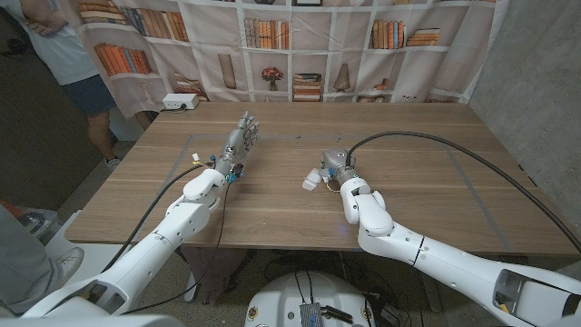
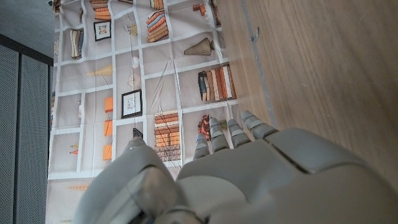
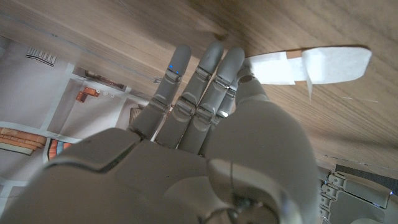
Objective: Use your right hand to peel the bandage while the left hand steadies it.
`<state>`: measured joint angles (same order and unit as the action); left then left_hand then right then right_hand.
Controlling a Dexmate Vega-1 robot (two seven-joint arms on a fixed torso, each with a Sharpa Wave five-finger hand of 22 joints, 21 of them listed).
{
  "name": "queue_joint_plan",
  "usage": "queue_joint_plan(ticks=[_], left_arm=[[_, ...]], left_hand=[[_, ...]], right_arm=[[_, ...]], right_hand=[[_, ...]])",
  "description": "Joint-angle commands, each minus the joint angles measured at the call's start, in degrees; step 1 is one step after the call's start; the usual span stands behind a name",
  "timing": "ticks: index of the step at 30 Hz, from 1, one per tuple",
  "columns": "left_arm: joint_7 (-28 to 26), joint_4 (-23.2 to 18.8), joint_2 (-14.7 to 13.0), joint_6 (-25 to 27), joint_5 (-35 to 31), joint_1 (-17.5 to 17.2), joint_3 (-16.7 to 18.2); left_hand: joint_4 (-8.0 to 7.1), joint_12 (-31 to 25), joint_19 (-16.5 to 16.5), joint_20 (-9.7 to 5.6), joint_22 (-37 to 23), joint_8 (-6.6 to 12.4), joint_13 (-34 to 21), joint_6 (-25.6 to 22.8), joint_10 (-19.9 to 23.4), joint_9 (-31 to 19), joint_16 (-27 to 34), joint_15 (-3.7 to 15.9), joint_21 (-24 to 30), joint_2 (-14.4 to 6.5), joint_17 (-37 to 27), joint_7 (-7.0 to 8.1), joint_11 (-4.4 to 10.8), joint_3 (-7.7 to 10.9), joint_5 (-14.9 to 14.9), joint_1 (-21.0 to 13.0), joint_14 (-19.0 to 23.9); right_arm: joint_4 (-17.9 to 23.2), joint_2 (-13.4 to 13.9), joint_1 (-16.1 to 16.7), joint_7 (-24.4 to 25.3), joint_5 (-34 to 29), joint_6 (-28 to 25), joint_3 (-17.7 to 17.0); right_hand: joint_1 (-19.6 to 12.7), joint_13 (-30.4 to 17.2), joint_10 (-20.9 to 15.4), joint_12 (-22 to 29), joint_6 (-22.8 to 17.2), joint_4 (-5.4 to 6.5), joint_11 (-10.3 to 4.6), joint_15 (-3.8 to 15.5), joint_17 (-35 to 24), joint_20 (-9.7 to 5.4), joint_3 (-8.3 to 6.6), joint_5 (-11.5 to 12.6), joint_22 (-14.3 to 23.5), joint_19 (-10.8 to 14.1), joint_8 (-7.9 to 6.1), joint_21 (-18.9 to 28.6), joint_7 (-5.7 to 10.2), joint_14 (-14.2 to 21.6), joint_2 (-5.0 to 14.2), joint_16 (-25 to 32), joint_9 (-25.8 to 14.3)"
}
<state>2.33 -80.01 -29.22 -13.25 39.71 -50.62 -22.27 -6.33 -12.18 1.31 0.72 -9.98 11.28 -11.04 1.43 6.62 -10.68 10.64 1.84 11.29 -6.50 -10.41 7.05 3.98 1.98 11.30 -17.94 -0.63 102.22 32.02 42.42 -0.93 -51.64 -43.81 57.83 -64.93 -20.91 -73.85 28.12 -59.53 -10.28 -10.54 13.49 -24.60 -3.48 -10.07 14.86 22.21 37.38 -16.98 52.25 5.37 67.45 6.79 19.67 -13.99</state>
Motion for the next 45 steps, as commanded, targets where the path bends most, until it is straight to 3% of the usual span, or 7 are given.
queue_joint_plan(ticks=[1, 9, 21, 32, 39, 45], left_arm=[[-0.06, -0.42, 0.19, 0.18, -0.24, -0.08, -0.36], [-0.30, -0.92, 0.16, 0.13, -0.39, -0.28, -0.42], [-0.45, -1.47, 0.10, 0.29, -0.53, -0.36, -0.56], [0.27, -1.92, -0.12, 0.06, -0.36, -0.69, -0.66], [0.97, -2.83, -0.46, 0.21, -0.28, -0.82, -0.89], [1.92, -2.91, -0.19, 0.13, -0.18, -0.43, -1.37]], left_hand=[[-0.28, -0.20, -0.46, 0.06, -0.28, 0.12, -0.16, -0.41, 0.71, -0.12, 0.16, 0.89, 0.11, -0.10, -0.17, 0.11, -0.07, -0.37, 0.16, 0.31, -0.01], [-0.32, -0.25, -0.47, 0.02, -0.29, 0.15, -0.16, -0.52, 0.88, -0.12, 0.17, 0.90, 0.11, -0.10, -0.17, 0.08, -0.08, -0.42, 0.16, 0.38, 0.02], [-0.37, -0.29, -0.48, 0.07, -0.29, 0.14, -0.17, -0.57, 1.04, -0.11, 0.18, 0.95, 0.11, -0.13, -0.18, 0.07, -0.12, -0.47, 0.18, 0.47, 0.07], [-0.43, -0.23, -0.48, 0.05, -0.29, 0.13, -0.17, -0.62, 0.98, -0.11, 0.17, 0.93, 0.11, -0.16, -0.18, 0.04, -0.14, -0.53, 0.18, 0.57, 0.05], [-0.44, -0.21, -0.49, 0.07, -0.29, 0.23, -0.17, -0.91, 0.97, -0.11, 0.18, 0.93, 0.12, -0.18, -0.18, 0.04, -0.11, -0.56, 0.19, 0.60, 0.11], [-0.45, -0.19, -0.48, 0.07, -0.29, 0.29, -0.17, -1.13, 0.96, -0.11, 0.14, 0.99, 0.12, -0.19, -0.18, -0.06, -0.22, -0.58, 0.19, 0.62, 0.02]], right_arm=[[1.18, 0.87, 2.18, 4.48, 3.32, 2.14, -2.35], [2.23, 1.12, 3.45, 7.40, 4.83, 2.47, -3.82], [6.01, 0.11, 4.72, 9.04, 9.29, -2.35, -8.07], [8.27, 1.00, 2.34, 9.75, 12.05, -7.61, -10.52], [10.69, 1.19, 2.02, 11.03, 17.43, -9.44, -14.43], [12.51, 0.57, 2.79, 15.58, 21.77, -9.25, -18.32]], right_hand=[[-0.94, -0.49, -0.68, 0.62, -0.66, -0.02, -0.05, 0.29, -0.34, -4.14, -0.57, 0.77, 0.24, -0.27, -0.64, 0.82, 0.07, 0.61, -0.25, 0.08, -0.48], [-1.42, -1.41, -0.95, 1.02, -0.82, 0.44, -0.12, 0.26, -0.78, -4.30, -0.93, 1.85, 0.48, -0.64, -1.23, 2.10, 0.31, 1.06, -0.52, 0.01, -1.41], [-1.53, -2.27, -0.68, 1.15, -0.67, 0.72, -0.30, 0.31, -1.23, -5.15, -1.03, 2.55, 0.70, -0.70, -1.70, 3.42, 0.46, 1.29, -0.91, -0.09, -2.31], [-1.64, -2.89, -0.65, 1.27, -0.68, 0.85, -0.12, 0.30, -1.62, -5.25, -1.16, 3.08, 0.83, -0.81, -2.09, 4.49, 0.28, 1.66, -1.10, -0.09, -2.98], [-1.77, -3.25, -0.77, 1.38, -0.60, 0.84, -0.06, 0.28, -1.81, -5.29, -1.26, 3.44, 0.89, -1.04, -2.28, 5.10, 0.14, 1.71, -1.28, -0.19, -3.39], [-1.84, -3.52, -0.78, 1.43, -0.48, 0.85, 0.02, 0.27, -1.94, -5.25, -1.35, 3.70, 0.92, -1.24, -2.39, 5.52, 0.06, 1.71, -1.36, -0.29, -3.68]])
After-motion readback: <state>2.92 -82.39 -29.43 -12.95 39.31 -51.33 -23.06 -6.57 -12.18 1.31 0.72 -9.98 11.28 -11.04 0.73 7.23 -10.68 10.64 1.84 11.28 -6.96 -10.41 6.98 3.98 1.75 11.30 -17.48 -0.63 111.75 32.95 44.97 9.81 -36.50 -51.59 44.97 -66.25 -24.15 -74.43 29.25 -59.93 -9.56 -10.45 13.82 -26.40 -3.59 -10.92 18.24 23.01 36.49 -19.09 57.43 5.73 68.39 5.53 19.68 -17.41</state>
